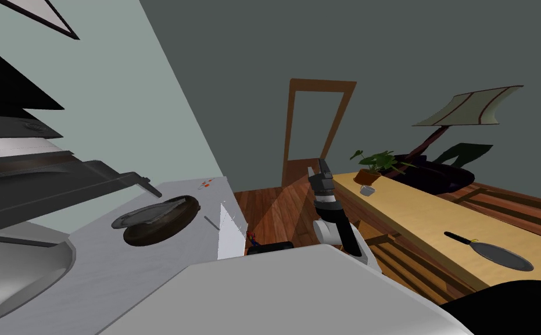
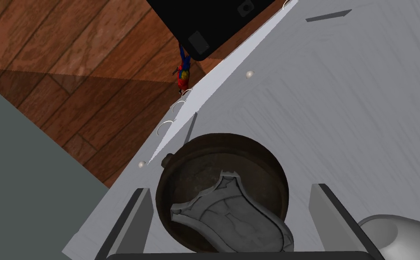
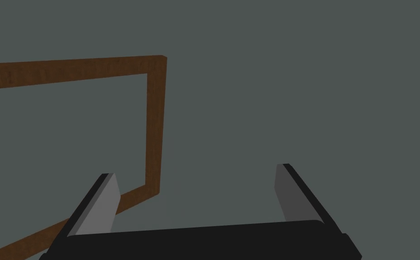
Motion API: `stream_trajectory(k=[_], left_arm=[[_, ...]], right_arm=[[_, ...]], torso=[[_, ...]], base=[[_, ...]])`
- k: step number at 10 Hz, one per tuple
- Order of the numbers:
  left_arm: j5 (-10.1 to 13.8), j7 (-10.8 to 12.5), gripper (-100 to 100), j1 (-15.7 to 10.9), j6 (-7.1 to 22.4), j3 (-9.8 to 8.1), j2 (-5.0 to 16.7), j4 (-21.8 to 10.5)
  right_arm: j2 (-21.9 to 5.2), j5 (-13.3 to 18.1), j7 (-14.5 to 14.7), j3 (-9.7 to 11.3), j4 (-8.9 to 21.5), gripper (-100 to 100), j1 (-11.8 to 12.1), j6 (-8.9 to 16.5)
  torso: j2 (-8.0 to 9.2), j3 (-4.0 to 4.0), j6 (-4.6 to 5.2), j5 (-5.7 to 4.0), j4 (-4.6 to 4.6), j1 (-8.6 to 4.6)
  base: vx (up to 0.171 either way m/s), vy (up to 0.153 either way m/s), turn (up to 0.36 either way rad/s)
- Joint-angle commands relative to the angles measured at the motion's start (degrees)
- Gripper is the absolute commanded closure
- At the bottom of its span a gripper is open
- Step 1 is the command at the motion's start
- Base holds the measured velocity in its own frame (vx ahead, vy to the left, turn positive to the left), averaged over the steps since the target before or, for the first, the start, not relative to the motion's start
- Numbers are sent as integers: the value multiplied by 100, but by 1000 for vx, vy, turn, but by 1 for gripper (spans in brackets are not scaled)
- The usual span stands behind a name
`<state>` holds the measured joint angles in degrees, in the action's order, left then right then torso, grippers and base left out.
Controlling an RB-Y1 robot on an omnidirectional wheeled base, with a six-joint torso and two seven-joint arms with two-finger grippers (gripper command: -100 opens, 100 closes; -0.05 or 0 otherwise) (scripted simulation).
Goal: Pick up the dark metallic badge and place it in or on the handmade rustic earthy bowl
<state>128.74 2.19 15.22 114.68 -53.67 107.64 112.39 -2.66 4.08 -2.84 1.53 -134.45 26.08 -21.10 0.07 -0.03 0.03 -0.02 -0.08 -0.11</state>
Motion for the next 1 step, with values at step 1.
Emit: stream_trajectory(k=[1], left_arm=[[0,0,0,0,0,0,0,0]], right_arm=[[0,0,0,0,0,0,0,0]], torso=[[0,0,0,0,0,0]], base=[[0,0,0]])
